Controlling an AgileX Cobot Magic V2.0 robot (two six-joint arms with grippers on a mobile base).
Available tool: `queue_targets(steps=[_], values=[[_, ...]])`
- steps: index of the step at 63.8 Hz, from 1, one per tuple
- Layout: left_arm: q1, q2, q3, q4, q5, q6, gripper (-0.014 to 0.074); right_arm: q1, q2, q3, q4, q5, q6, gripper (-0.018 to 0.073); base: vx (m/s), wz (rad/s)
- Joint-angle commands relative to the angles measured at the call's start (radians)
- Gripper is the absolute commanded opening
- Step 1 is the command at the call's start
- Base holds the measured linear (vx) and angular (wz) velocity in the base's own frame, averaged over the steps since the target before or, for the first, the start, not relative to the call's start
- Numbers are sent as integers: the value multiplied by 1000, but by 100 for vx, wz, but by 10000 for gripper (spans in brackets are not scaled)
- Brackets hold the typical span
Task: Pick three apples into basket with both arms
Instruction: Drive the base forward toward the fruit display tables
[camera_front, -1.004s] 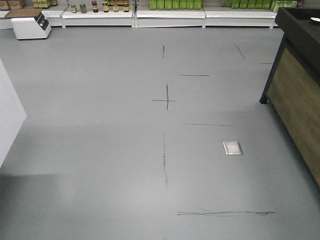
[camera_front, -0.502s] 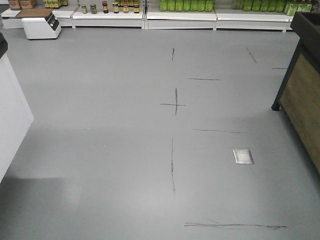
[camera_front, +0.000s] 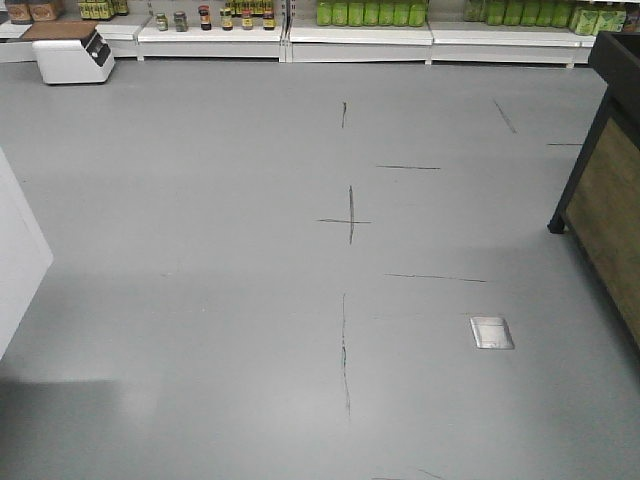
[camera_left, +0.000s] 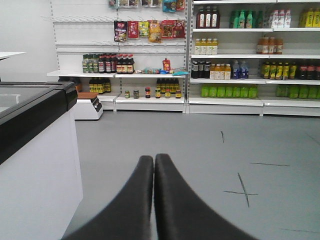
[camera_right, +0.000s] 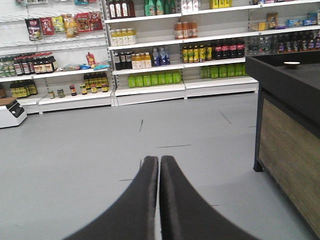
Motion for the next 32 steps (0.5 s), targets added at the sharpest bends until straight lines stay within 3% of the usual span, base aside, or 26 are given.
queue_targets(steps=[1, 32], values=[[-6, -15, 24, -2, -69, -6, -6, -6, -11, 14, -4, -74, -7, -4, 17, 9], [-6, -15, 24, -2, -69, -6, -6, -6, -11, 14, -4, -74, -7, -4, 16, 5]])
